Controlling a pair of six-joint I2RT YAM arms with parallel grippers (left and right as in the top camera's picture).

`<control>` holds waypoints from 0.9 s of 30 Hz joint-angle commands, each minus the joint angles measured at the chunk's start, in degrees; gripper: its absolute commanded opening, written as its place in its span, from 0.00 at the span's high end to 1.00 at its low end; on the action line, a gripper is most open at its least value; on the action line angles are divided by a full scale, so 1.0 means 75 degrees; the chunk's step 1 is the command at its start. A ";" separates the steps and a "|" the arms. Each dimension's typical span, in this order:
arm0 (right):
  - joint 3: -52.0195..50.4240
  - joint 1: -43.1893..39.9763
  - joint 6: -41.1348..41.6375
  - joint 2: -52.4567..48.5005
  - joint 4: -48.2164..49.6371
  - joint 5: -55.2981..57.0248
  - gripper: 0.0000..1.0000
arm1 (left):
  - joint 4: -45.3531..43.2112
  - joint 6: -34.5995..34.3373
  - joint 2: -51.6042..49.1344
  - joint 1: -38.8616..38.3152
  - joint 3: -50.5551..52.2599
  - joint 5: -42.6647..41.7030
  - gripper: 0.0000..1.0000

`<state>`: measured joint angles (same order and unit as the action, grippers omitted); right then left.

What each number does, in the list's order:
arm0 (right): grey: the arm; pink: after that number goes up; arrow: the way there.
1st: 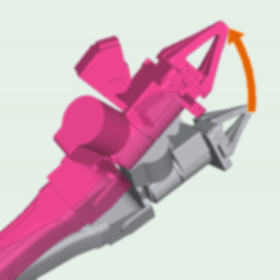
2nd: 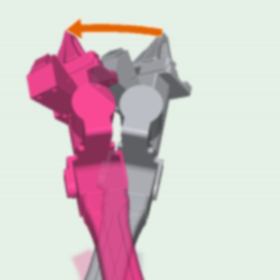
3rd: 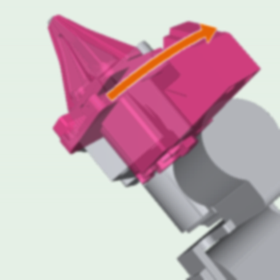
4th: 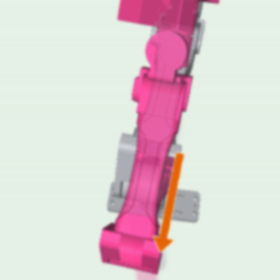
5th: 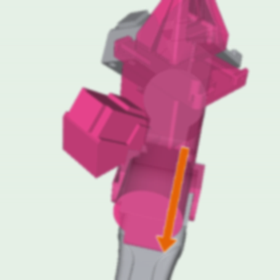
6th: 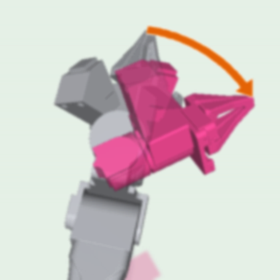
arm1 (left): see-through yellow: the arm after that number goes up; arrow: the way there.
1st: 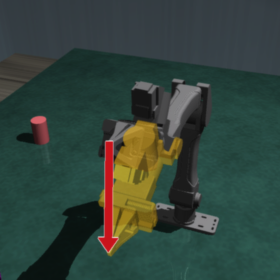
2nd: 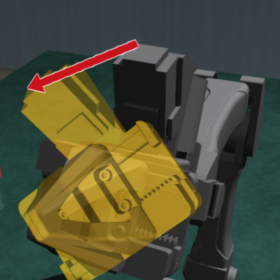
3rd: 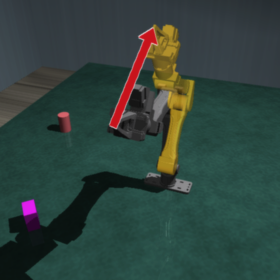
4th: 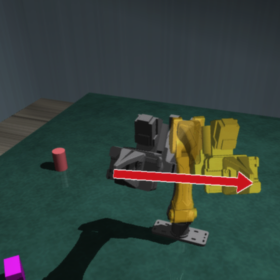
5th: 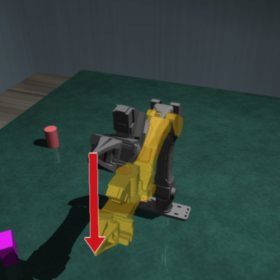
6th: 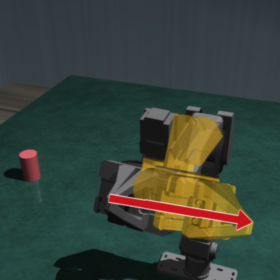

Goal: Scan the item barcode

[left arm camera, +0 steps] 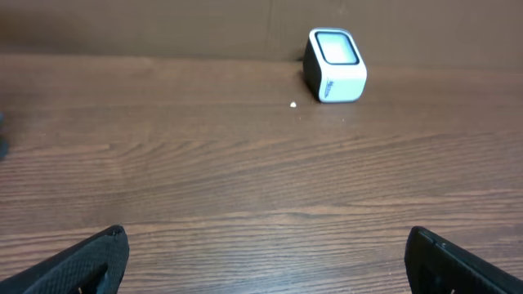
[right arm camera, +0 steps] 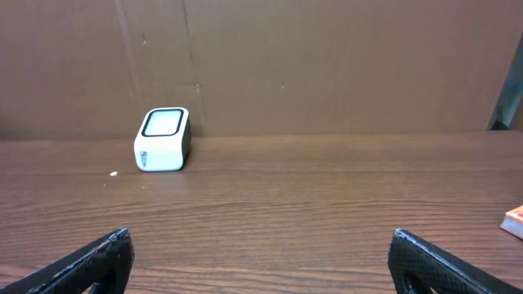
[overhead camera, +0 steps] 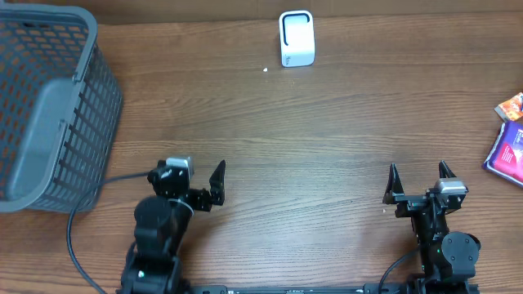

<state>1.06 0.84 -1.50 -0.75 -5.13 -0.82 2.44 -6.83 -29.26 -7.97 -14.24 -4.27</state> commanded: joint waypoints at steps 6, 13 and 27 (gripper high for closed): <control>-0.0082 0.0038 -0.0006 0.0079 0.0044 0.0073 0.00 | -0.0592 0.0230 0.1871 0.0090 0.1489 0.0195 0.00; -0.0082 0.0038 -0.0006 0.0079 0.0044 0.0073 0.00 | -0.0268 0.0233 0.2908 0.0213 0.1862 0.0236 0.00; -0.0082 0.0038 -0.0006 0.0079 0.0044 0.0073 0.00 | 0.0271 0.0262 0.3882 0.0460 0.1862 0.0393 0.00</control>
<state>1.06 0.84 -1.48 -0.73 -5.15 -0.80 4.27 -5.76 -1.50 -5.48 -0.54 -2.28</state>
